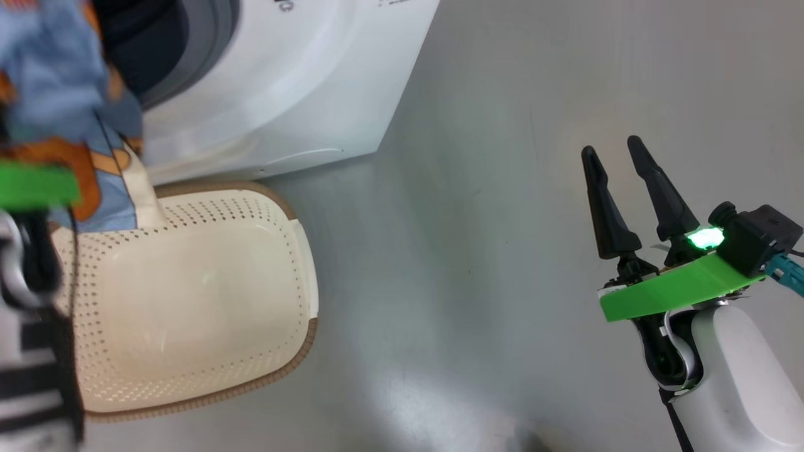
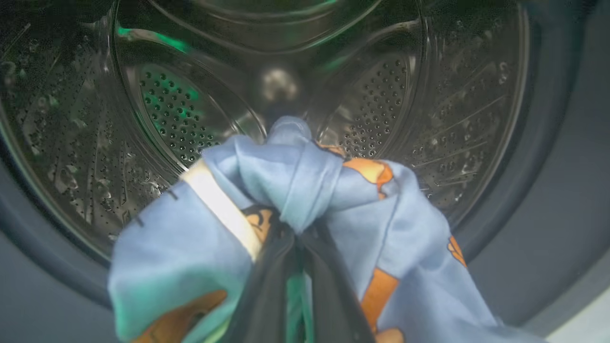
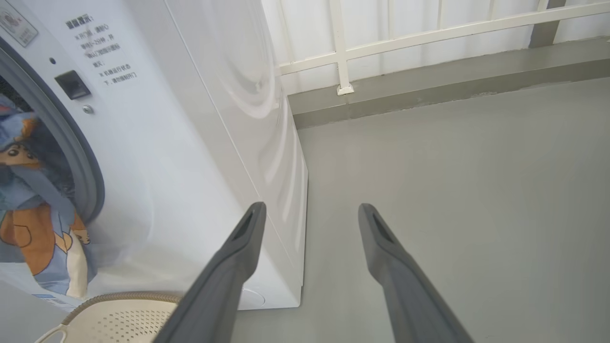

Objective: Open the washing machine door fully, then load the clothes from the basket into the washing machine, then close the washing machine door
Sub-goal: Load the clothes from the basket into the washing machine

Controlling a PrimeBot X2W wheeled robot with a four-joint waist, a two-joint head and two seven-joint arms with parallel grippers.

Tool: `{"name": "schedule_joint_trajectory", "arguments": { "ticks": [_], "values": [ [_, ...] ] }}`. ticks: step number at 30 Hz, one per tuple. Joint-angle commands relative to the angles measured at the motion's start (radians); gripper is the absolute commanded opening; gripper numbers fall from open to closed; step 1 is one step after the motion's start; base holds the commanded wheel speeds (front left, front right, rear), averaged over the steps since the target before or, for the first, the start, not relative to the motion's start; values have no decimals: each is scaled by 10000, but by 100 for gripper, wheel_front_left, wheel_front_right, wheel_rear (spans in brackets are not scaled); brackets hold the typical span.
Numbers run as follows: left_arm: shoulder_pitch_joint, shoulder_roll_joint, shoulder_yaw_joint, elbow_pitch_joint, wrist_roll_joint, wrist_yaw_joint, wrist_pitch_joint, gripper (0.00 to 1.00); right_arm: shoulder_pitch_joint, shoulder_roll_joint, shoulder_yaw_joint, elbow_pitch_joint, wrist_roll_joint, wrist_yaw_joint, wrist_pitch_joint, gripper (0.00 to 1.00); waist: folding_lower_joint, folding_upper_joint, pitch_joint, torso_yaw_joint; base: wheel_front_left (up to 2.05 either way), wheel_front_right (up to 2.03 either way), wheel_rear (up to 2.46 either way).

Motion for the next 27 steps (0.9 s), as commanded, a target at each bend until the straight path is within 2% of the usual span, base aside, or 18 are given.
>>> {"name": "schedule_joint_trajectory", "arguments": {
  "ticks": [1,9,13,15,17,19,22,26,27],
  "values": [
    [-685,462,158,312,10,45,62,0,140,-81,200,-231,101,16,-118,100,0,0,141,-52,0,0,0],
    [-3721,1122,-285,4044,231,-62,-178,0,-67,-13,343,-211,116,16,-118,100,0,0,662,-564,0,0,0],
    [-4990,1457,-504,5310,470,-102,-427,0,-98,35,316,-204,132,16,-118,100,0,0,941,-861,0,0,0],
    [-5562,1561,-556,5402,648,-73,-538,0,-115,63,306,-224,141,16,-118,100,0,0,1091,-962,0,0,0],
    [-5997,1597,-462,4835,818,-18,-562,0,-153,97,294,-259,153,16,-118,100,0,0,1265,-1042,0,0,0],
    [-6115,1581,-334,4051,1046,22,-567,0,-203,130,288,-290,162,16,-118,100,0,0,1382,-1095,0,0,0],
    [-6025,1466,-163,3647,1146,30,-568,0,-225,168,266,-288,158,16,-118,100,0,0,1438,-1113,0,0,0],
    [-5733,1280,32,4024,1309,48,-570,0,-243,248,283,-215,123,16,-118,100,0,0,1414,-1051,0,0,0],
    [-5685,1252,65,4374,1327,88,-570,18,-248,254,292,-195,115,16,-118,100,0,0,1384,-1024,0,0,0]
  ]
}}
